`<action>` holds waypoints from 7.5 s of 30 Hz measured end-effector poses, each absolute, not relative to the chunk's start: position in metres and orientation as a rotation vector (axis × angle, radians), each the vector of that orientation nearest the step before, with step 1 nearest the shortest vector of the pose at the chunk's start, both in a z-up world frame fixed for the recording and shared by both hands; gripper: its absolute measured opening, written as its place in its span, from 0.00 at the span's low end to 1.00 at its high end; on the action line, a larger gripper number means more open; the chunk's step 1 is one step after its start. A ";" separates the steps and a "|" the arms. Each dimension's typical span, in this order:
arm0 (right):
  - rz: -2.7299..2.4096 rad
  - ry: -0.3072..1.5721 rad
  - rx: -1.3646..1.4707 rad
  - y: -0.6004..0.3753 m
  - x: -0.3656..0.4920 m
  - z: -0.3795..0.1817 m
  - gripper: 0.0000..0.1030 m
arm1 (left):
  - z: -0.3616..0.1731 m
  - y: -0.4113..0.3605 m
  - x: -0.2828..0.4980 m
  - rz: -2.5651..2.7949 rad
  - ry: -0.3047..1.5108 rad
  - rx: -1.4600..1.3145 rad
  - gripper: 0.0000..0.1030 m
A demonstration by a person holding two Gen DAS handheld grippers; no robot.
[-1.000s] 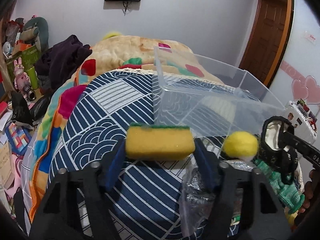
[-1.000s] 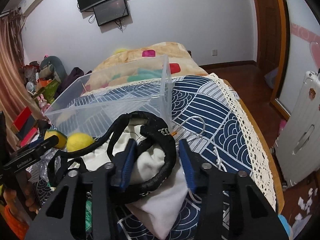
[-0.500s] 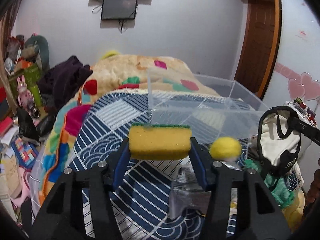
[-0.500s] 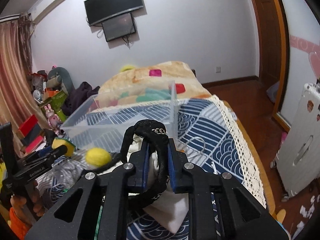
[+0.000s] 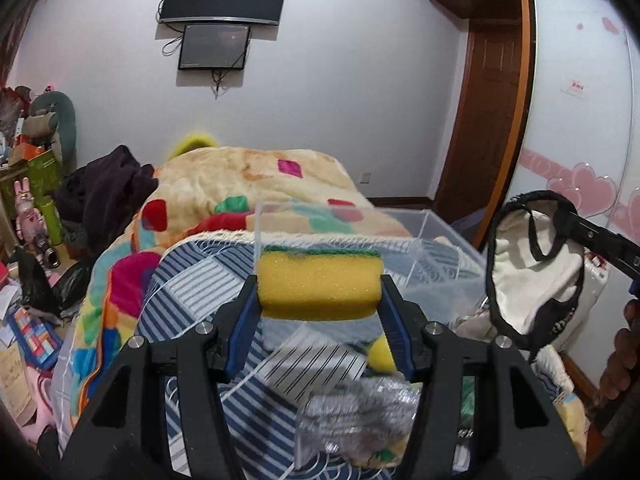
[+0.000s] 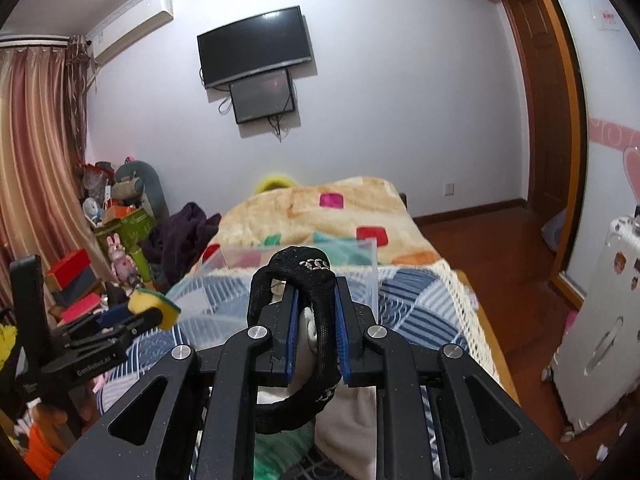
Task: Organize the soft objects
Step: 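Grasp the yellow sponge with the left tool while the right tool grasps the black-strapped white bag, then lower the sponge into the clear box with the left tool while the right tool drops the bag in, then grasp the yellow felt ball with the left tool while the right tool grasps the white drawstring pouch, then place the felt ball into the box with the left tool while the right tool places the pouch, then grasp the bagged silver scrubber with the left tool while the right tool grasps the green knit glove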
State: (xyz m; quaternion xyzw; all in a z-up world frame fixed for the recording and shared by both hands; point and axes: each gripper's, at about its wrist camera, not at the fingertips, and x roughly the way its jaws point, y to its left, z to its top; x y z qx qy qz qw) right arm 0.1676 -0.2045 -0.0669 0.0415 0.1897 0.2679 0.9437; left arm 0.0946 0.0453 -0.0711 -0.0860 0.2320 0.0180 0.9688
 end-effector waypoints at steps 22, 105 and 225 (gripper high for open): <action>0.482 0.485 -0.006 -0.154 0.256 -0.083 0.14 | -0.085 0.060 0.215 -0.017 0.713 -0.161 0.56; 0.527 0.746 -0.100 -0.201 0.169 -0.168 0.21 | -0.125 -0.024 0.131 -0.156 0.745 -0.142 0.44; 0.669 0.752 -0.079 -0.181 0.146 -0.179 0.21 | -0.136 0.008 0.069 -0.106 0.765 -0.104 0.57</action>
